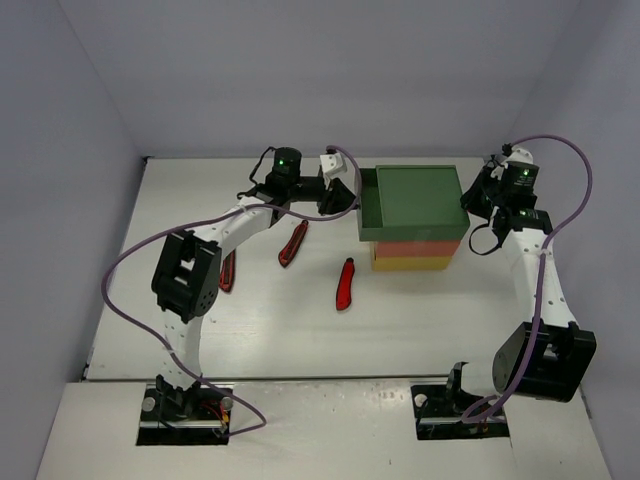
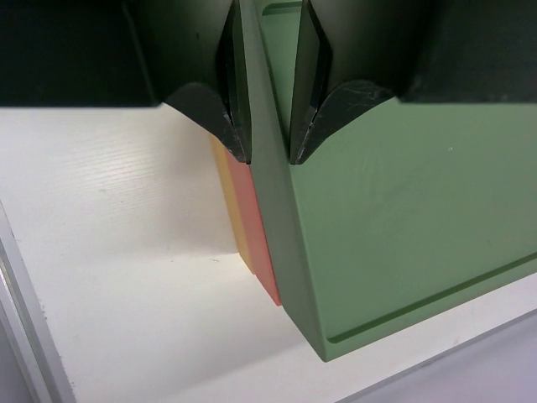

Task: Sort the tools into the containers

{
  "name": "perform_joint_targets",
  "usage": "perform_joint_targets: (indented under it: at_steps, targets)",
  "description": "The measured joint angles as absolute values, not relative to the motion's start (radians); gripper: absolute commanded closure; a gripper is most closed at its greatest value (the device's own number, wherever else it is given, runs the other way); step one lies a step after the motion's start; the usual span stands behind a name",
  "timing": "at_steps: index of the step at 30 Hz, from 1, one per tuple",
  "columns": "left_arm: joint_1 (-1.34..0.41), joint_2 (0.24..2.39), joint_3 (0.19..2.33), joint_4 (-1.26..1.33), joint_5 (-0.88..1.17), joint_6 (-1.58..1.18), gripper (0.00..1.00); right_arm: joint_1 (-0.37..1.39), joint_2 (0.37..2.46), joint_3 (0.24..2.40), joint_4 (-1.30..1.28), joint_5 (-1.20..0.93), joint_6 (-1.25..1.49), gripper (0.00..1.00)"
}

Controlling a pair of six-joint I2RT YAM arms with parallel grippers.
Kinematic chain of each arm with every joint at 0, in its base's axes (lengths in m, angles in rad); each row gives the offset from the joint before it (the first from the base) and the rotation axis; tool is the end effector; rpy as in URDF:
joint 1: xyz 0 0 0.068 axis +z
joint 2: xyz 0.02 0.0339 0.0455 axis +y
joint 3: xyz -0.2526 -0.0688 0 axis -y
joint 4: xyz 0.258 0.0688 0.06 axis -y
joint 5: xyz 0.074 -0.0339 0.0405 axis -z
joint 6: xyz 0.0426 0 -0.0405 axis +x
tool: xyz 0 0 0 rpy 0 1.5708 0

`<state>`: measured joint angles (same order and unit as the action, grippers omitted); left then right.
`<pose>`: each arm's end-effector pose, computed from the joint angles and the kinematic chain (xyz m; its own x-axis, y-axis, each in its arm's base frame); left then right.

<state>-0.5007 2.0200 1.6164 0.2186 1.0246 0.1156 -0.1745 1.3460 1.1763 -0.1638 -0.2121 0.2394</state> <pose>0.4080 -0.2648 0.2772 -0.0465 0.0938 -0.9945 0.9982 0.0419 -0.0428 0.3338 -0.0497 0.3375 -0.3194 0.2917 -0.9016 0.0510 0.9554 0.2910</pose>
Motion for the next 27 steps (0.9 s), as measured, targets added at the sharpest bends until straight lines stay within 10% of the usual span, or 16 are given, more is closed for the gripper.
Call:
perform_joint_targets:
  at_steps: [21,27]
  targets:
    - [-0.423,1.864,1.393,0.228,1.043,0.142,1.00,-0.178,1.344,1.176,-0.163,-0.186,0.237,0.78]
    - [-0.403,1.834,1.358,0.224,1.046,0.146,0.69,-0.180,1.344,1.176,-0.165,-0.179,0.234,0.65]
